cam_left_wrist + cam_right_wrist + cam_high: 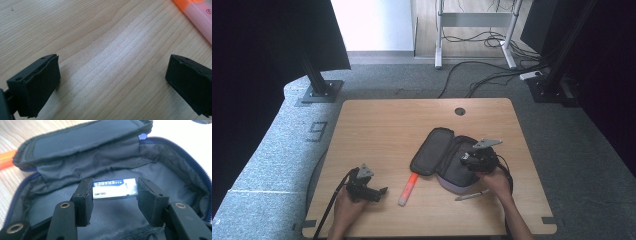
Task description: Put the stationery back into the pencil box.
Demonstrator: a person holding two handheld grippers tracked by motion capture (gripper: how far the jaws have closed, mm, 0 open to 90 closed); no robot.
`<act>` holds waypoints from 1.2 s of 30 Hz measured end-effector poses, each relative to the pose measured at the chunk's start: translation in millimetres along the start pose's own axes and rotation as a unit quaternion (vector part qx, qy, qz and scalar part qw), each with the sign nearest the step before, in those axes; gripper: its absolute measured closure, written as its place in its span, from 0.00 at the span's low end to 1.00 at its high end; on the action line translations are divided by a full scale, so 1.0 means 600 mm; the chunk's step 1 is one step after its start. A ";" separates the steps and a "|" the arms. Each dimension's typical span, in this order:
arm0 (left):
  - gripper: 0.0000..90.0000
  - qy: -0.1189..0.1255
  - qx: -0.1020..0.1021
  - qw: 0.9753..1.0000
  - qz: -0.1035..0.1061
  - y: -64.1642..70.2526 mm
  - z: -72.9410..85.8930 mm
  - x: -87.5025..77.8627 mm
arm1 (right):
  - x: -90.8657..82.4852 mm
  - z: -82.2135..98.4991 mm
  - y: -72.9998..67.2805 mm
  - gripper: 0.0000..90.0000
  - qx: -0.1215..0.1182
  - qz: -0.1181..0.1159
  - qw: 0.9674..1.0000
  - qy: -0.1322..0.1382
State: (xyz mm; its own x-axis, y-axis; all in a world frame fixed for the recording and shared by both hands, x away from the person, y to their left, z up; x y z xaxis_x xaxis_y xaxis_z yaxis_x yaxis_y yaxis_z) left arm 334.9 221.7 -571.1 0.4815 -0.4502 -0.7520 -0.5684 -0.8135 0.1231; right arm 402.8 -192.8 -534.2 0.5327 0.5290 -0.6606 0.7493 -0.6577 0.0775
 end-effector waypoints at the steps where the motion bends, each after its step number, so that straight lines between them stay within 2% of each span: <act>1: 0.00 0.000 0.000 1.000 0.000 0.000 0.000 0.000 | 0.003 0.001 0.000 0.52 -0.001 0.001 1.000 -0.002; 18: 0.00 0.000 0.000 1.000 0.000 0.000 0.000 0.000 | 0.018 0.012 0.003 0.50 -0.001 -0.003 1.000 -0.027; 26: 0.00 0.000 0.000 1.000 0.000 0.000 0.000 0.000 | 0.005 0.004 0.003 0.46 -0.001 0.002 1.000 -0.013; 36: 0.00 0.000 0.000 1.000 0.000 0.000 0.000 0.000 | -0.009 0.000 -0.005 0.41 -0.018 -0.003 1.000 -0.012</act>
State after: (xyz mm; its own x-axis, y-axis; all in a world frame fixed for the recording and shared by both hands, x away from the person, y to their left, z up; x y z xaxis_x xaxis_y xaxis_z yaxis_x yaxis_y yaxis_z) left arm 334.9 221.7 -571.1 0.4812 -0.4505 -0.7520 -0.5690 -0.8131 0.1231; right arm 397.7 -193.8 -530.7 0.5188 0.5202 -0.6784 0.7666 -0.6343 0.0998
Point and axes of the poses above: each handheld gripper's, and its own axes: x roughly forward along the jaws, z roughly out of its underside, y roughly to its right, the point moved 3 cm from there along x, roughly forward along the jaws, and after that the axes turned 10 degrees about -x, right-handed, at the moved point
